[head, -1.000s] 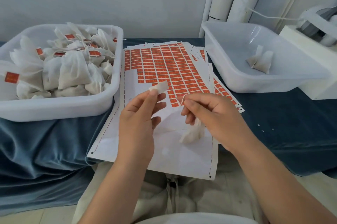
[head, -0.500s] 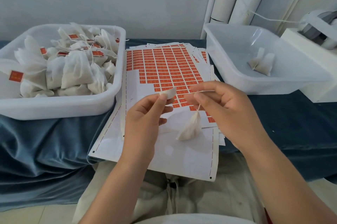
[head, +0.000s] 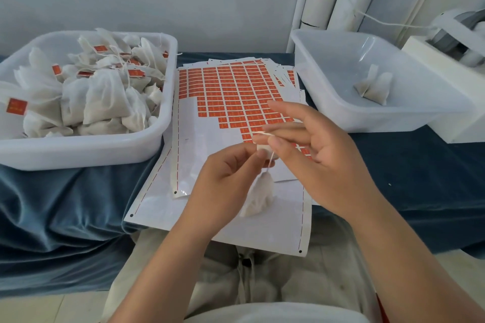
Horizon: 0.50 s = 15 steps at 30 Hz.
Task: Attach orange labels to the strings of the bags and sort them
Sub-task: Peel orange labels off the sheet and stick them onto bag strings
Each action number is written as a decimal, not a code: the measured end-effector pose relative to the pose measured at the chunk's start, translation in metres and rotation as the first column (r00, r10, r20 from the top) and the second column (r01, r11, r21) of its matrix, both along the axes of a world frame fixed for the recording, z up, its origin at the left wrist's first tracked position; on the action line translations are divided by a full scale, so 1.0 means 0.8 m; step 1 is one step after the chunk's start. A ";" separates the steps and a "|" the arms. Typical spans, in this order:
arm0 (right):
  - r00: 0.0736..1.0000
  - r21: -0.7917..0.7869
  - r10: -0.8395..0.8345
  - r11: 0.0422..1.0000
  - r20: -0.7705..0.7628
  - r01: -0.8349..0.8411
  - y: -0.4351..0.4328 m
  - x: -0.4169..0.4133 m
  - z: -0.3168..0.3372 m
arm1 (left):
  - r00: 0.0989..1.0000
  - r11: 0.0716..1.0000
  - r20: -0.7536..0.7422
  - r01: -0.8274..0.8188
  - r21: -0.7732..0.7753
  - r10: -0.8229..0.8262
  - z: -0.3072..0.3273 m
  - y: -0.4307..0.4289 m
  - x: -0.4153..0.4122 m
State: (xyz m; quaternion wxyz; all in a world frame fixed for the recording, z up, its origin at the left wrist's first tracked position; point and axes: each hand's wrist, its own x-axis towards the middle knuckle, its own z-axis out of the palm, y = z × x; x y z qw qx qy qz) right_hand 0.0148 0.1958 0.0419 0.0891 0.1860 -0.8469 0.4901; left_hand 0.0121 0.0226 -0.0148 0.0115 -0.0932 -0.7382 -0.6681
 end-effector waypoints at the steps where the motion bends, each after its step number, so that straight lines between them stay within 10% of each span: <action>1: 1.000 0.001 0.004 1.000 0.015 -0.004 0.000 0.000 0.000 | 0.999 0.999 -0.001 0.038 -0.006 -0.038 0.000 -0.001 0.001; 15: 0.997 0.021 -0.025 1.000 0.076 0.023 0.002 -0.008 -0.006 | 0.991 0.969 -0.058 0.108 -0.224 -0.124 0.005 -0.009 0.005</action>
